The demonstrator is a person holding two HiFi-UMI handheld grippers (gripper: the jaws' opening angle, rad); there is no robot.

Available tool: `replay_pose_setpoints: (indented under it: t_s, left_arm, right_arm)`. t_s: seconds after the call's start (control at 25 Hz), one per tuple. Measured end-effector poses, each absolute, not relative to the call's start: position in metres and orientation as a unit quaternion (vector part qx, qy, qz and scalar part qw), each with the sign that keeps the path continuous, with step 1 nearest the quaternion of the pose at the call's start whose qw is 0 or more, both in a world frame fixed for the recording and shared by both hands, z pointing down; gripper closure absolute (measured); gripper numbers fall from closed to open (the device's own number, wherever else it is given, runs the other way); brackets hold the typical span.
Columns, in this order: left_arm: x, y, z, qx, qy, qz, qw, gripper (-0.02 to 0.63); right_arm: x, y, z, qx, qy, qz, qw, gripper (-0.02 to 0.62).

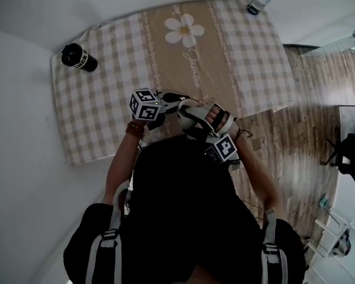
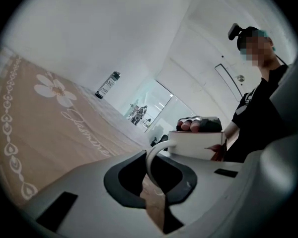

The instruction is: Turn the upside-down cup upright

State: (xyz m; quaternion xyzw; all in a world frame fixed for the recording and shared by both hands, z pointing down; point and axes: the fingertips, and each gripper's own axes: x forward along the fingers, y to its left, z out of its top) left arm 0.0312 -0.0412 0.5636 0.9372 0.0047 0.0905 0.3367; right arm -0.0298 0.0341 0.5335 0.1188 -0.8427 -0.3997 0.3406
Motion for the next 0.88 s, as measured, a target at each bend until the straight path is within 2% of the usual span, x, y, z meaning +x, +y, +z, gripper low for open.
replay_pose_setpoints:
  t_s: [0.2,0.36,0.6,0.76,0.88]
  left_arm:
    - [0.027,-0.042,0.572,0.925,-0.065,0.093,0.363,0.577]
    - [0.018,-0.054,0.578,0.915,-0.156,0.109,0.356,0.575]
    - [-0.004,-0.084,0.567,0.922,-0.244,0.114,0.28,0.572]
    - [-0.01,-0.098,0.548,0.915,-0.284,0.063,0.278,0.572]
    - [-0.013,-0.11,0.534,0.911,-0.314,0.039,0.265,0.573]
  right_arm:
    - [-0.018,0.033,0.541,0.142,-0.835,-0.403,0.348,0.08]
    - [0.001,0.019,0.546,0.207,-0.829,-0.389,0.344,0.095]
    - [0.026,0.002,0.553,0.27,-0.881,-0.225,0.317,0.098]
    - [0.039,-0.002,0.552,0.296,-0.901,-0.137,0.287,0.098]
    - [0.044,-0.012,0.541,0.329,-0.913,-0.069,0.23,0.098]
